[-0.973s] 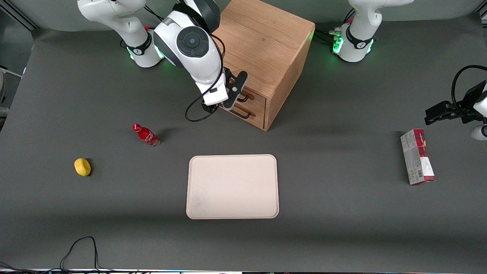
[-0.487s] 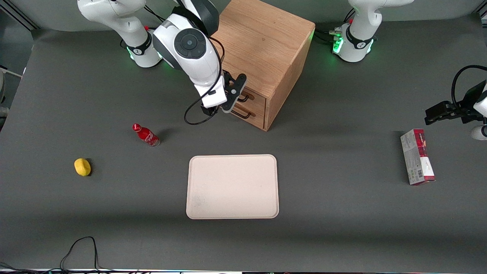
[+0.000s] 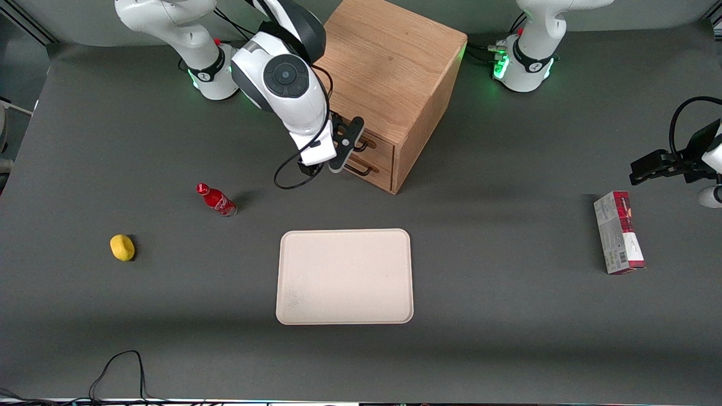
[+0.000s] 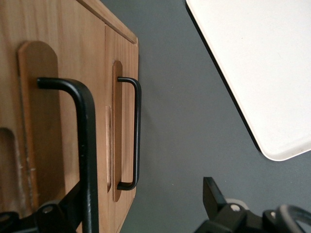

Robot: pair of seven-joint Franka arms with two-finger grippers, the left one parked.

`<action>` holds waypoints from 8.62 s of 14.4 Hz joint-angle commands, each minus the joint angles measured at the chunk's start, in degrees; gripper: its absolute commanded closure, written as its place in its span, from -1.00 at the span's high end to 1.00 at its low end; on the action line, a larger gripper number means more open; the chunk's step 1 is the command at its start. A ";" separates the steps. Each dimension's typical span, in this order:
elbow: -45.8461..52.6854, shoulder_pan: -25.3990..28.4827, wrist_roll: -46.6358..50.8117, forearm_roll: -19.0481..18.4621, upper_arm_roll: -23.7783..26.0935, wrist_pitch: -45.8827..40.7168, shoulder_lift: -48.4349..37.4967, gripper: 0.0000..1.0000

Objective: Open upper drawer

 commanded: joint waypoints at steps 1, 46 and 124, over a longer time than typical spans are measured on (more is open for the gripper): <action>-0.24 -0.11 -1.03 -1.28 -0.21 0.93 0.08 1.00; 19.09 -6.17 -9.29 -2.95 -8.21 -5.05 13.18 1.00; 10.13 -15.40 14.35 0.74 -30.18 -22.36 -16.70 1.00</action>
